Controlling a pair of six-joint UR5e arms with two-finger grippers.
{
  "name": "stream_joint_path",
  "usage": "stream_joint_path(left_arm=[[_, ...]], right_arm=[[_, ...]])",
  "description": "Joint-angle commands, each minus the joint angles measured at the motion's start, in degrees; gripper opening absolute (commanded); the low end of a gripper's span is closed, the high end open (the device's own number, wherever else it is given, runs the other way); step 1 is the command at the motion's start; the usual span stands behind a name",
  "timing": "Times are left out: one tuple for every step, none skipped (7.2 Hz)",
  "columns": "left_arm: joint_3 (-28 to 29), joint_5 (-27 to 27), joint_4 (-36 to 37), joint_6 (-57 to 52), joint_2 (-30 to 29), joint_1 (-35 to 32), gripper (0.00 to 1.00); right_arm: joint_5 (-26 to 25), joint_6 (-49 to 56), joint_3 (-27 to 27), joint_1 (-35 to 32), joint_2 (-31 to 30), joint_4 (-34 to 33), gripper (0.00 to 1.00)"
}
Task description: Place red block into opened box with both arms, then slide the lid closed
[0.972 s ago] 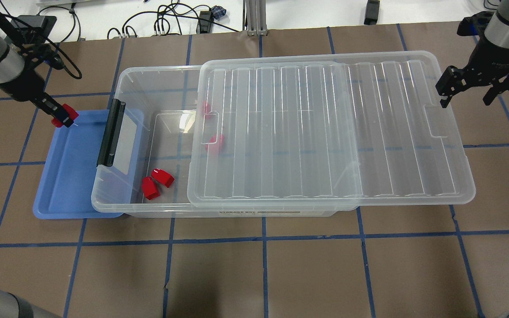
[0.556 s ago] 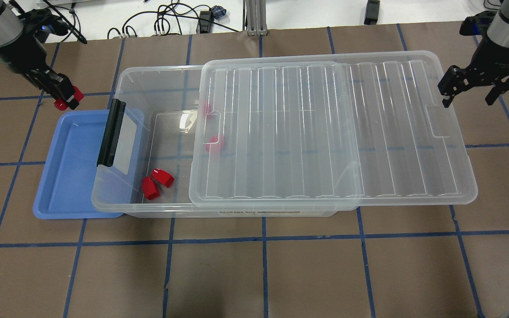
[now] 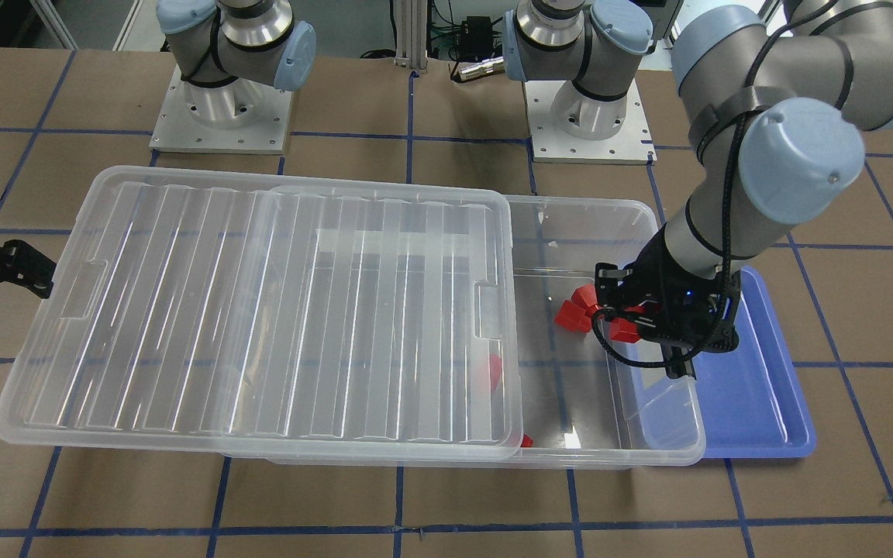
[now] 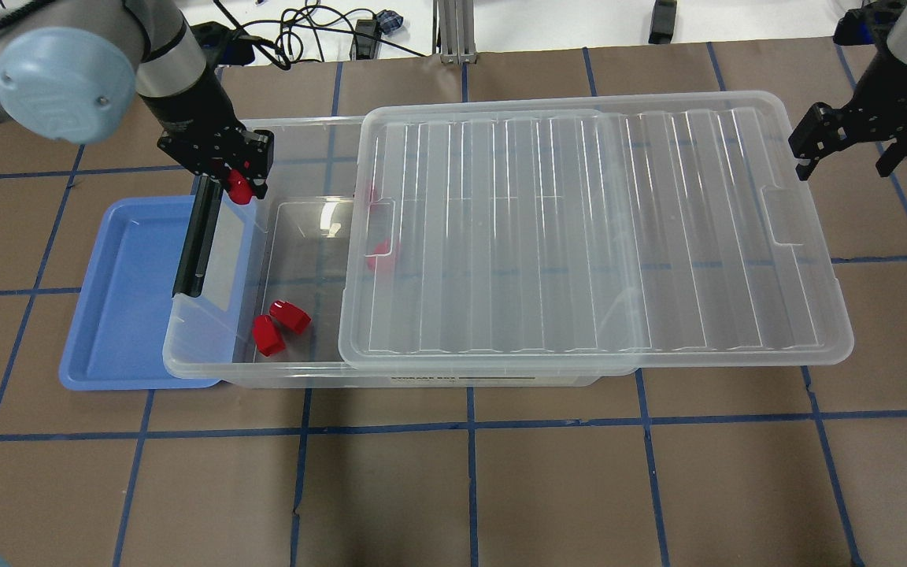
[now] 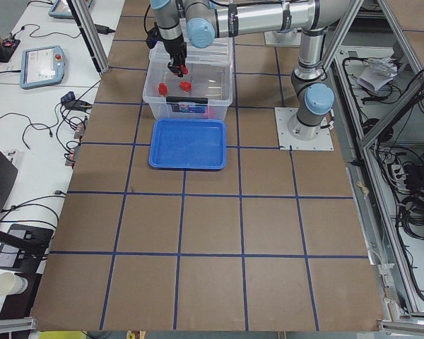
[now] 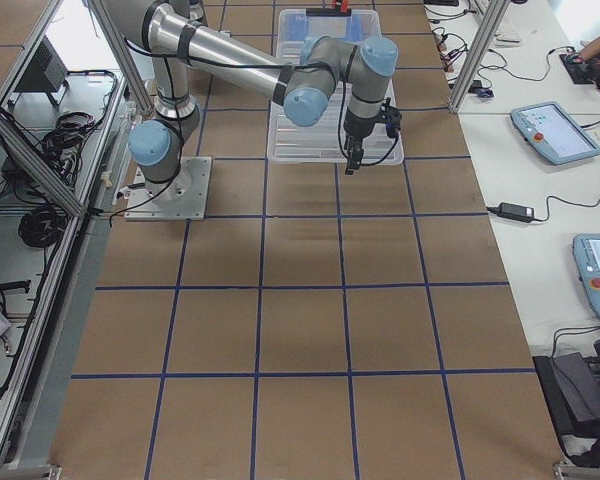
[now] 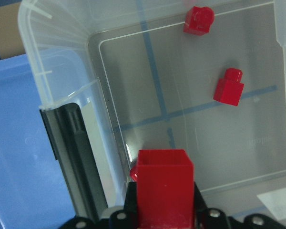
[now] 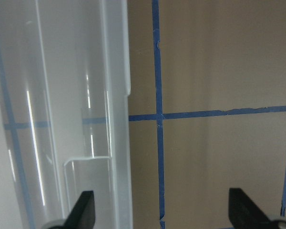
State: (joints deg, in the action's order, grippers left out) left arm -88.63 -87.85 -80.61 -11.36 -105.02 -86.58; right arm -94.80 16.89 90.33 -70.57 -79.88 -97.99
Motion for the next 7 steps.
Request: stream_joint_path(left_arm=[[-8.3, 0.2, 11.0, 3.3, -0.4, -0.3, 0.0], [-10.8, 0.2, 15.0, 3.6, -0.5, -0.6, 0.0], [-11.7, 0.3, 15.7, 3.7, -0.6, -0.6, 0.0], [-13.1, 0.2, 15.8, 3.8, -0.6, -0.6, 0.0], [-14.9, 0.2, 18.9, 3.7, -0.7, -0.6, 0.0], [-17.3, 0.1, 24.8, 4.0, -1.8, -1.6, 0.0], [-18.0, 0.1, 28.5, 4.7, -3.0, -1.7, 0.0]], right_arm=[[0.6, -0.4, 0.0, -0.4, -6.8, 5.3, 1.0], [0.6, -0.5, 0.2, -0.8, -10.6, 8.4, 1.0], [0.6, -0.5, 0.7, -1.1, -11.3, 9.2, 1.0], [-0.3, -0.5, 0.9, -1.0, -11.2, 10.1, 1.0], [-0.6, -0.5, 1.0, -1.0, -11.2, 11.2, 1.0], [-0.6, -0.4, 0.9, -1.0, -11.1, 10.0, 1.0], [-0.6, -0.4, 0.9, -0.8, -11.1, 10.0, 1.0]])
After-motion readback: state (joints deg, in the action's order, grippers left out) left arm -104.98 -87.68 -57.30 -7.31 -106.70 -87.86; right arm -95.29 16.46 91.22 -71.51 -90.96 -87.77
